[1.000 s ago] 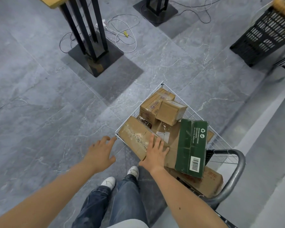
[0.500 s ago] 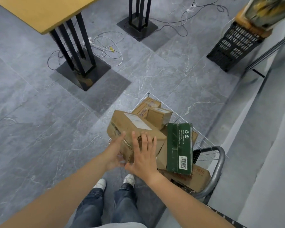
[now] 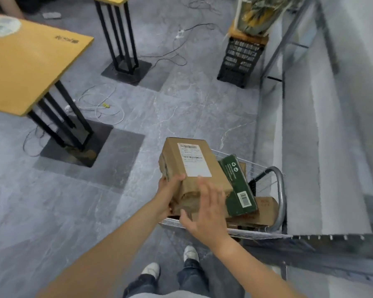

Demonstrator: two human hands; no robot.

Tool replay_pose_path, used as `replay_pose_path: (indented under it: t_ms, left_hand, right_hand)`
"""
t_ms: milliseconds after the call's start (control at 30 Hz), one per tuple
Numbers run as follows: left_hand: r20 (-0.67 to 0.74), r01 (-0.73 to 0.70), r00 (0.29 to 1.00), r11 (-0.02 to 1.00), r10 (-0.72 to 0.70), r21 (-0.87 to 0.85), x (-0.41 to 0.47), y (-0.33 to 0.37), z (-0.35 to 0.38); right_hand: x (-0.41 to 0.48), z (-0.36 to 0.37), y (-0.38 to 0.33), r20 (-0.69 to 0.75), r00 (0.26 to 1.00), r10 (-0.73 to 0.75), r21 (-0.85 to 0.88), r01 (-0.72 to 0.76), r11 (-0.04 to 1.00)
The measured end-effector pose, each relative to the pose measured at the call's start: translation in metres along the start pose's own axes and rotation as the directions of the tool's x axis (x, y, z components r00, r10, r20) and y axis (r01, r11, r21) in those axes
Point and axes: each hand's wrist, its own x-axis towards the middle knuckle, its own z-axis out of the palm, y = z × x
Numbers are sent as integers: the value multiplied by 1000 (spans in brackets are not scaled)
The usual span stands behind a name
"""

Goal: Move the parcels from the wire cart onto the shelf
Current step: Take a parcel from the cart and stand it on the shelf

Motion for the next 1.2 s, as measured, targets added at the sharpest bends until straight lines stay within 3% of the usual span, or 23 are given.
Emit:
replay_pose_path:
  t_ms: [33, 100, 200, 233, 300, 333, 367, 500, 633, 833, 933, 1033, 1200]
  left_hand:
    - [44, 4, 999, 999, -5, 35, -3, 2, -5]
    - [163, 65, 983, 993, -80, 96, -10, 8, -16]
    - [306, 110, 937, 972, -172, 209, -17, 14, -26]
    - [351, 99, 918, 963, -186, 251, -21, 16, -26]
    - [436, 62, 876, 944, -208, 324, -29, 16, -23]
    - [474, 48, 850, 930, -229, 364, -33, 15, -20]
    - [509, 39, 822, 916, -256, 398, -37, 15, -16]
    - [609, -1, 707, 861, -359, 508, -47, 1, 5]
    - [653, -79, 622, 795, -432, 601, -72, -25, 30]
    - [802, -343, 483, 768, -351, 542, -150, -83, 65]
    - [875, -482, 326, 733, -358, 480, -196, -121, 67]
    - [866, -521, 211, 698, -453, 492, -240, -163, 59]
    - [811, -508, 95, 673, -577, 538, -320, -251, 32]
  right_hand:
    - [1, -9, -7, -52, 988, 143, 88, -138, 987]
    - [1, -28, -13, -109, 895, 432, 237, -399, 886]
    - [-11, -57, -4, 13, 708, 706, 412, -647, 642]
    - [-17, -67, -2, 115, 646, 754, 517, -687, 510]
    - [-35, -83, -3, 344, 538, 769, 731, -668, 141]
    - [-45, -92, -5, 408, 523, 748, 775, -631, 18]
    - [-56, -100, -9, 425, 539, 727, 798, -603, -19]
    - [-100, -132, -31, 354, 629, 692, 861, -508, 23]
    - [-146, -164, -58, 207, 606, 768, 900, -426, 94]
    - [-235, -200, -102, -21, 386, 922, 946, -291, 144]
    - [-294, -214, -133, -89, 282, 955, 948, -271, 168]
    - [-355, -226, -173, -156, 170, 973, 948, -250, 196]
    - [-458, -233, -260, -222, -64, 973, 932, -307, 192]
